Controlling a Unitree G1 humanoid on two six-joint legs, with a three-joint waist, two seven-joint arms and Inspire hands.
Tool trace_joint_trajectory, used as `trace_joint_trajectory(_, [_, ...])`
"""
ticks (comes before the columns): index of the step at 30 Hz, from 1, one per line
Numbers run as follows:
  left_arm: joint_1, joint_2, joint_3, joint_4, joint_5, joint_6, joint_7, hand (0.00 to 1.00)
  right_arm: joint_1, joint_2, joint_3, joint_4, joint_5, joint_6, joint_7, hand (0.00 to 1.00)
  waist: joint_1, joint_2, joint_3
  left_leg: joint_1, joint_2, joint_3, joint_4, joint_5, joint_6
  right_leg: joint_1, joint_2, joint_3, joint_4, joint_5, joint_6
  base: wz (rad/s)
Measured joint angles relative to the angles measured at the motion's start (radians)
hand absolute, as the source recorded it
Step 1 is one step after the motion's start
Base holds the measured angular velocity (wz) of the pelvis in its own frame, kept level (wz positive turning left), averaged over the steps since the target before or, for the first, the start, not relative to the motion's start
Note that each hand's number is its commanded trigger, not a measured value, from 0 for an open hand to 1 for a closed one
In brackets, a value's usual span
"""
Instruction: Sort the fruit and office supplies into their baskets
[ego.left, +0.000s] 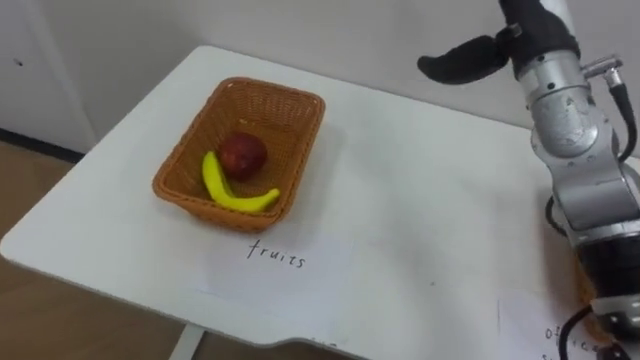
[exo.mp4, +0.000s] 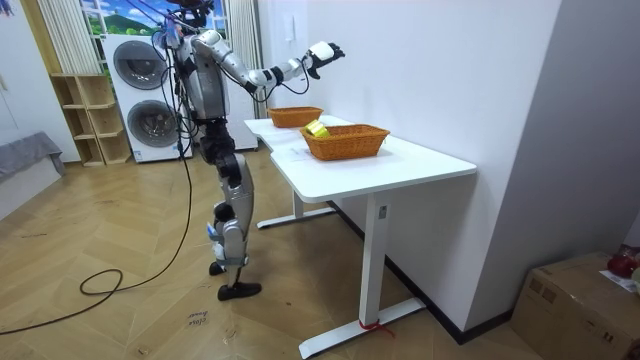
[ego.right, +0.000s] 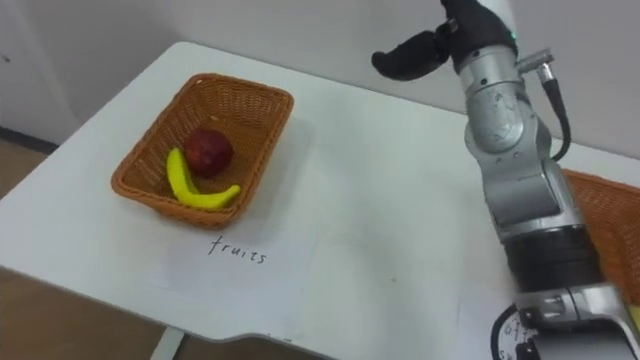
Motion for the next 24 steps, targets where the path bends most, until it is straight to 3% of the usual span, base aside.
trace_joint_trajectory(4, [-0.004,0.000,0.005,0.001,-0.002,-0.024,0.001,0.00,0.000,-0.038,-0.037,-0.024,0.018,-0.002,-0.006,0.00,-0.034,-0.002,-0.0014,0.003,0.006,0.022,-0.007,0.000,-0.001,-0.009,0.006,0.020,0.000,0.007,-0.002,-0.17])
trace_joint_trajectory(10, [-0.001,0.003,0.005,0.000,-0.013,-0.027,0.007,0.00,0.047,-0.128,-0.061,-0.127,0.106,-0.002,-0.025,0.00,-0.080,-0.008,-0.0056,0.005,0.012,0.045,-0.012,-0.002,-0.002,-0.020,0.013,0.043,0.002,0.012,-0.005,-0.12])
trace_joint_trajectory(18, [0.001,0.006,0.006,0.024,-0.043,-0.050,0.046,0.00,0.100,-0.145,-0.166,-0.159,0.187,-0.006,-0.091,0.00,-0.113,-0.013,-0.0086,0.012,0.022,0.073,-0.014,-0.004,-0.006,-0.020,0.022,0.059,0.000,0.021,-0.010,-0.11])
trace_joint_trajectory(24, [0.025,0.009,0.016,0.026,-0.040,-0.062,0.084,0.00,0.200,-0.145,-0.249,-0.161,0.212,-0.033,-0.175,0.00,-0.122,-0.012,-0.0065,0.020,0.035,0.087,-0.015,-0.010,-0.016,-0.021,0.037,0.083,-0.001,0.028,-0.016,-0.12])
